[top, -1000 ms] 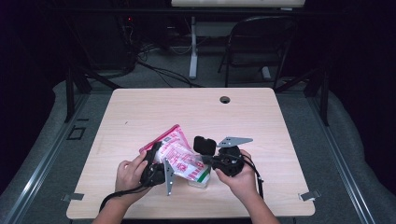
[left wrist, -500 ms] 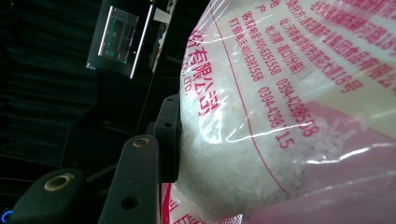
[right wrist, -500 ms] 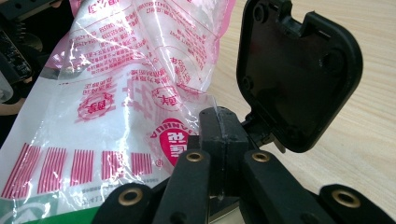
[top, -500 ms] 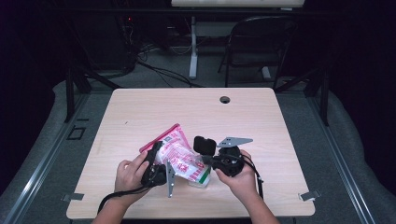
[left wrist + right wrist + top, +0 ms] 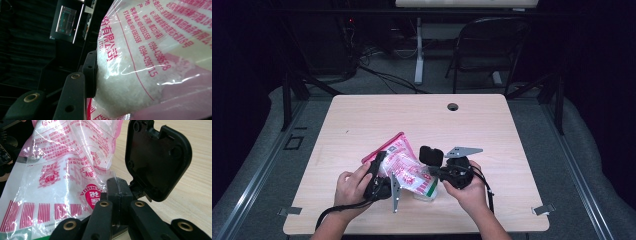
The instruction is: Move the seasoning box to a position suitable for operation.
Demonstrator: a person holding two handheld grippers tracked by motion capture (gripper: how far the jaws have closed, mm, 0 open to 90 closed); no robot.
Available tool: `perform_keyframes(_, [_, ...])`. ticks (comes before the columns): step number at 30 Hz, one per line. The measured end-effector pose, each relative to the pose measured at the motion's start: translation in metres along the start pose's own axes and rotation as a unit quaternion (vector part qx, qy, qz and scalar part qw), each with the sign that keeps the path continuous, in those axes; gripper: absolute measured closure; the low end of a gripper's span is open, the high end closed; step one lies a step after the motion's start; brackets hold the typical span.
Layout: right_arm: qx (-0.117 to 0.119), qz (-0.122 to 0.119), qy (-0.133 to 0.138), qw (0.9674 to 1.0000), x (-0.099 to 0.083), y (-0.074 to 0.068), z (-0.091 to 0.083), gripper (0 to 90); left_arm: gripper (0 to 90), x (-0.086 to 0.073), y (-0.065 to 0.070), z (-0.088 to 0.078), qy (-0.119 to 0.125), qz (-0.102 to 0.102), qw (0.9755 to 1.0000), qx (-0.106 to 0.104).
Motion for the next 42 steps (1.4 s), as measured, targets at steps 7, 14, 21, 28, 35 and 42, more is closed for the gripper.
perform_keyframes(7, [0.002,0.001,0.000,1.0000,-0.0004,0.0010,0.0017,90.0,62.0,0.0010,-0.0016,-0.0008,-0.001,0.011,0.9999,0.006])
perform_keyframes(14, [-0.001,0.002,-0.003,1.0000,-0.0020,0.0027,0.0035,90.0,62.0,0.0022,-0.0007,-0.0020,-0.002,0.020,0.9998,0.007])
perform_keyframes(21, [-0.002,0.002,-0.006,1.0000,-0.0040,0.0027,0.0048,90.0,62.1,0.0027,-0.0004,-0.0031,-0.002,0.029,0.9996,0.006])
perform_keyframes(28, [-0.001,0.003,-0.008,1.0000,-0.0050,0.0020,0.0063,90.0,62.2,0.0031,-0.0021,-0.0033,0.000,0.042,0.9991,0.006])
perform_keyframes(35, [-0.001,0.001,-0.008,1.0000,-0.0060,0.0011,0.0071,90.0,62.3,0.0033,-0.0029,-0.0045,0.000,0.056,0.9985,0.002])
perform_keyframes(42, [-0.001,-0.001,-0.009,1.0000,-0.0063,0.0007,0.0069,90.0,62.5,0.0054,-0.0062,-0.0047,0.003,0.072,0.9974,0.003])
Point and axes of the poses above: each handheld gripper's, and its own axes: z roughly forward along the jaws, x roughly out of its top, y roughly to its right, the point moved 8 cm from there along z, roughly forward along the jaws, and after that the axes turned 12 degrees about z, right-handed, at the moved point
